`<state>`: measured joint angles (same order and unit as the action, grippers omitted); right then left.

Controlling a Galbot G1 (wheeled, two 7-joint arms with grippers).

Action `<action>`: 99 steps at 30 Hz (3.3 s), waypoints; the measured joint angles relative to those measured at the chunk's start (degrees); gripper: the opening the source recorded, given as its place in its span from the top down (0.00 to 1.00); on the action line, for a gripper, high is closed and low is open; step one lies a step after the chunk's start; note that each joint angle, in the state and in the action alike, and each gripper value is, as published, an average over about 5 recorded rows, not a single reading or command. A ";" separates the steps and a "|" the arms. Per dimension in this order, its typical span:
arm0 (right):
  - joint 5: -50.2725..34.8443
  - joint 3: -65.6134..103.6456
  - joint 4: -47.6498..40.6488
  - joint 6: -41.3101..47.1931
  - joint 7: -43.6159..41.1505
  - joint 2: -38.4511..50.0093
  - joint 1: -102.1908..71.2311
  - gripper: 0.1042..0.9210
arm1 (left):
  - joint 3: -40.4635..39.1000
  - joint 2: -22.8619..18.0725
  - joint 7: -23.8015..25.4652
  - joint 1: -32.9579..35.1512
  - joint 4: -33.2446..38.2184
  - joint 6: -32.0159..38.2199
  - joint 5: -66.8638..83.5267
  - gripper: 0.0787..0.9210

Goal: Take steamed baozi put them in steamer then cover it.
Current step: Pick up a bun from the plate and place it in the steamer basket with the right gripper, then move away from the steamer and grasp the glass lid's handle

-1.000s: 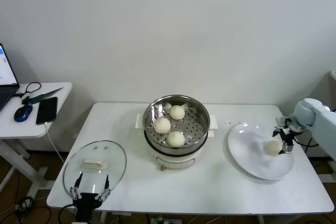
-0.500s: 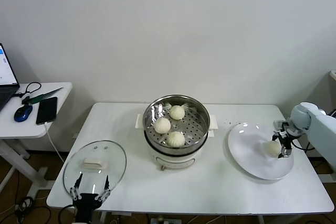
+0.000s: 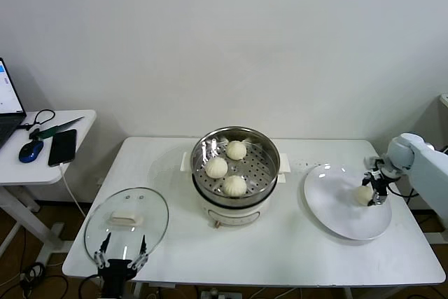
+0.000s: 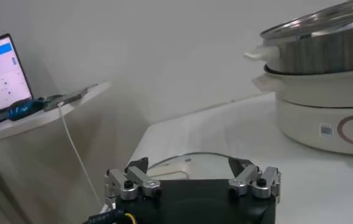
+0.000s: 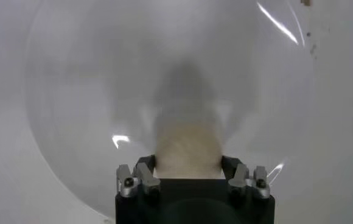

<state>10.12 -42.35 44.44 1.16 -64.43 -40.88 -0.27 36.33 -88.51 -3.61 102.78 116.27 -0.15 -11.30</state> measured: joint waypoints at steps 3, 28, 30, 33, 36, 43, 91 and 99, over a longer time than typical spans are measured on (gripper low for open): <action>-2.77 -1.85 0.88 0.88 0.12 0.34 2.06 0.27 | -0.17 -0.08 0.00 0.09 0.11 0.25 0.05 0.12; -45.03 -37.21 17.46 13.60 5.73 -10.03 39.62 0.28 | -3.79 0.97 0.48 -1.52 0.67 0.33 1.76 0.12; -47.82 -39.88 18.45 14.38 6.40 -11.81 41.34 0.27 | -4.09 1.13 0.48 -1.57 0.81 0.39 1.76 0.12; -51.14 -43.40 19.44 15.48 7.52 -14.47 43.08 0.27 | -4.40 1.36 0.48 -1.52 0.93 0.49 1.77 0.12; -53.37 -46.45 20.12 16.24 8.59 -17.18 44.08 0.28 | -4.57 1.46 0.45 -1.45 0.93 0.63 1.81 0.12; -56.18 -51.11 20.57 17.56 10.58 -22.99 44.15 0.27 | -4.58 1.44 0.30 -1.81 0.45 0.88 2.07 0.12; -59.22 -47.54 20.66 13.51 11.99 -19.76 40.70 0.12 | -3.74 1.59 0.25 -3.90 -0.61 0.17 1.33 0.12; -62.43 -40.45 25.29 5.52 22.45 -9.91 36.41 0.12 | -3.81 0.92 0.13 -4.80 -0.15 -0.26 0.29 0.12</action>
<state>-52.32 -82.80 69.72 6.67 -41.98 -50.79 36.14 32.53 -87.59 -3.48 97.98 116.12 -0.41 -11.00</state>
